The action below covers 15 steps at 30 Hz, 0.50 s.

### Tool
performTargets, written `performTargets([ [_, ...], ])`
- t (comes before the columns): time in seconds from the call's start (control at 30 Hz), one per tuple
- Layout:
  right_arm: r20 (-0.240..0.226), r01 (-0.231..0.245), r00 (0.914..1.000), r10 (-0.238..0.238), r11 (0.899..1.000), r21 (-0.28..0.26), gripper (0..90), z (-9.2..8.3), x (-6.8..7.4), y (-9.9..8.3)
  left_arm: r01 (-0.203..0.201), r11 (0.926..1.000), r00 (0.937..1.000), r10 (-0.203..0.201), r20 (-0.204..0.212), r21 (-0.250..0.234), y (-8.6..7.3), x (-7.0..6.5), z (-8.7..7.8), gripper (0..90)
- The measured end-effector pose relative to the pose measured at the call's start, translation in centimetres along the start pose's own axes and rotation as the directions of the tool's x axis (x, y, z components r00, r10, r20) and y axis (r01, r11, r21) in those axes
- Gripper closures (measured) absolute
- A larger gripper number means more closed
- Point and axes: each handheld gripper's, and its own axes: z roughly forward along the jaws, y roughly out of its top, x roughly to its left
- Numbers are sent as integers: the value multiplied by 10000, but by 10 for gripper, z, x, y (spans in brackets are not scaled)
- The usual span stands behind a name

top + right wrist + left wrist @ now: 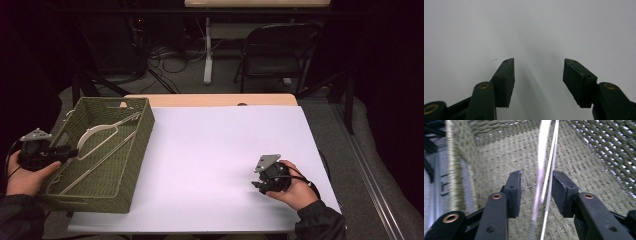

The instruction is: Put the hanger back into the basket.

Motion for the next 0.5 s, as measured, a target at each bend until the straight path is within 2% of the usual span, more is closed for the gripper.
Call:
performTargets([
  [0.03,-48,52,10000,-51,9993,380,428,-2,-1,1,116,9999,9999,-116,-80,-19,0,1,-2,588],
  [0.07,-148,241,9996,-226,9934,1125,429,-7,-2,4,249,9997,9996,-249,-121,-21,0,2,-4,588],
  [0.1,-107,197,9998,-189,9967,791,428,-5,-2,3,305,9995,9993,-306,-232,-38,0,3,-6,585],
  [0.13,10,21,10000,-21,9999,120,429,-1,0,0,310,9995,9988,-313,-367,-89,0,4,-9,584],
  [0.27,-9,110,9999,-110,9996,261,428,-2,-1,1,489,9978,9984,-502,-273,-449,-1,4,-17,554],
  [0.33,7,17,10000,-17,10000,91,427,-2,0,1,532,9966,9984,-542,-147,-636,-1,2,-21,534],
  [0.5,-2,-53,10000,53,9999,102,418,-5,0,0,571,9941,9981,-549,266,-918,-3,-8,-29,478],
])
